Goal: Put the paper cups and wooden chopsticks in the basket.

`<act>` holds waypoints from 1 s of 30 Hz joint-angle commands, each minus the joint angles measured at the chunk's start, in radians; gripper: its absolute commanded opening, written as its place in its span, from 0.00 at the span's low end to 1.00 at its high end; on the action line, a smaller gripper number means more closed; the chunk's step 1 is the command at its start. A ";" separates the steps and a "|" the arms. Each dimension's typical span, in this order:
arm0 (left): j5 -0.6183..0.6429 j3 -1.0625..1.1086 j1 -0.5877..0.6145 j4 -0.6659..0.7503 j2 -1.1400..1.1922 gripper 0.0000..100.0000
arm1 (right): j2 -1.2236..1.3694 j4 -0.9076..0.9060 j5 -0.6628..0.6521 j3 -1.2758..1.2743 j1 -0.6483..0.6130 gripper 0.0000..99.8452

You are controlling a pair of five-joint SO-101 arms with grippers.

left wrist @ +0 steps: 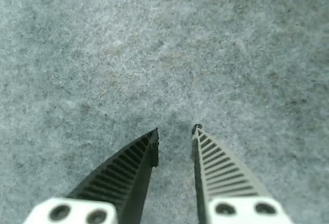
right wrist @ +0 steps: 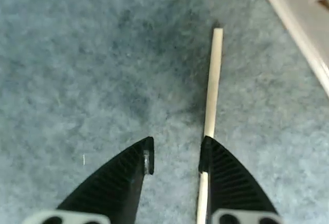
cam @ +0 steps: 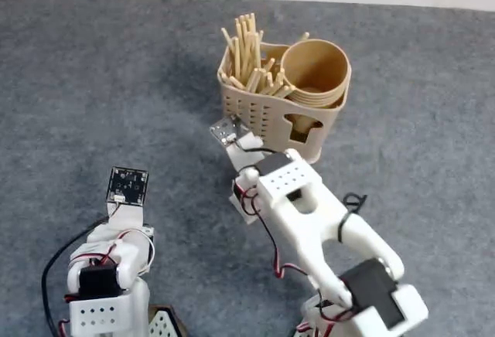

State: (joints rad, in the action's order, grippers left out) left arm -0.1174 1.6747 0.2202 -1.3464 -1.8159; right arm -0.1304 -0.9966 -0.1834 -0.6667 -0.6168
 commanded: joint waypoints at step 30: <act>0.006 0.021 0.005 -0.005 0.001 0.12 | -0.073 -0.090 -0.175 0.065 -0.002 0.00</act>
State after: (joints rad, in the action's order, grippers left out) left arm -0.1174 1.6747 0.2202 -1.3464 -1.8159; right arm -0.0752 -1.0717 -0.3460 -0.6145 -0.6030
